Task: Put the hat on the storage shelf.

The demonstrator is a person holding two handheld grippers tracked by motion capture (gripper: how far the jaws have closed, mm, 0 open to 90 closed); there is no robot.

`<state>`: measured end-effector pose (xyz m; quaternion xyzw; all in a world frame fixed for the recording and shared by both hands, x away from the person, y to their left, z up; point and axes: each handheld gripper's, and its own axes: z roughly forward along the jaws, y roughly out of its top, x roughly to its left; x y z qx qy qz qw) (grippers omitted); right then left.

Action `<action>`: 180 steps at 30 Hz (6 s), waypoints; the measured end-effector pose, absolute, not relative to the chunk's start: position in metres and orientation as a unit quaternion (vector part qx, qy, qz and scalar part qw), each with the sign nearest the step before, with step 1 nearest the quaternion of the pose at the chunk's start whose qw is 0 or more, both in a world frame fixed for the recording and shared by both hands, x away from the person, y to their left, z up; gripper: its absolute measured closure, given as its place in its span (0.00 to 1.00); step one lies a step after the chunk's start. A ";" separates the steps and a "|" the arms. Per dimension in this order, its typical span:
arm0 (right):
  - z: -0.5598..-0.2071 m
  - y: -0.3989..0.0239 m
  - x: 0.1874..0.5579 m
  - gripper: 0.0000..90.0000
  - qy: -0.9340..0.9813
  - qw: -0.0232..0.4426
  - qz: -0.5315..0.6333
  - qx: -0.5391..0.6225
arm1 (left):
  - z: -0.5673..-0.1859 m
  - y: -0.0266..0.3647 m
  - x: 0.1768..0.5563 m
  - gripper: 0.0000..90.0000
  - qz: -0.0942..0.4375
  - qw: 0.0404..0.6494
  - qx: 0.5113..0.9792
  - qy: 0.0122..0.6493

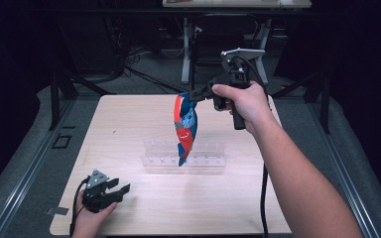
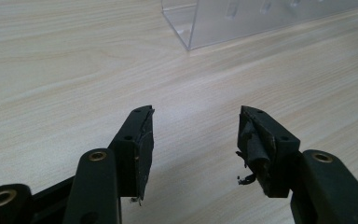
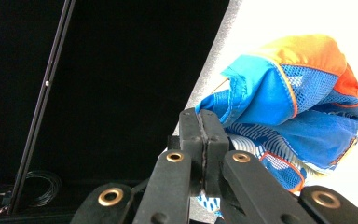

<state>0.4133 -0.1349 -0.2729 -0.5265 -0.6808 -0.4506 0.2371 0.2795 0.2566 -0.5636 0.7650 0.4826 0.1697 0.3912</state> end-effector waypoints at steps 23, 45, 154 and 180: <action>-0.302 -0.132 0.430 1.00 -0.675 0.239 -0.444 -0.538 | -0.565 0.254 0.280 0.51 0.171 0.392 0.766 0.480; -0.333 -0.138 0.428 1.00 -0.668 0.240 -0.434 -0.556 | -0.563 0.251 0.279 0.51 0.173 0.397 0.764 0.479; -0.442 -0.229 0.323 0.53 -0.714 0.064 -0.350 -0.604 | -0.565 0.256 0.278 0.50 0.178 0.394 0.760 0.485; -0.510 -0.255 0.279 0.48 -0.679 0.014 -0.418 -0.603 | -0.566 0.258 0.279 0.49 0.175 0.391 0.760 0.489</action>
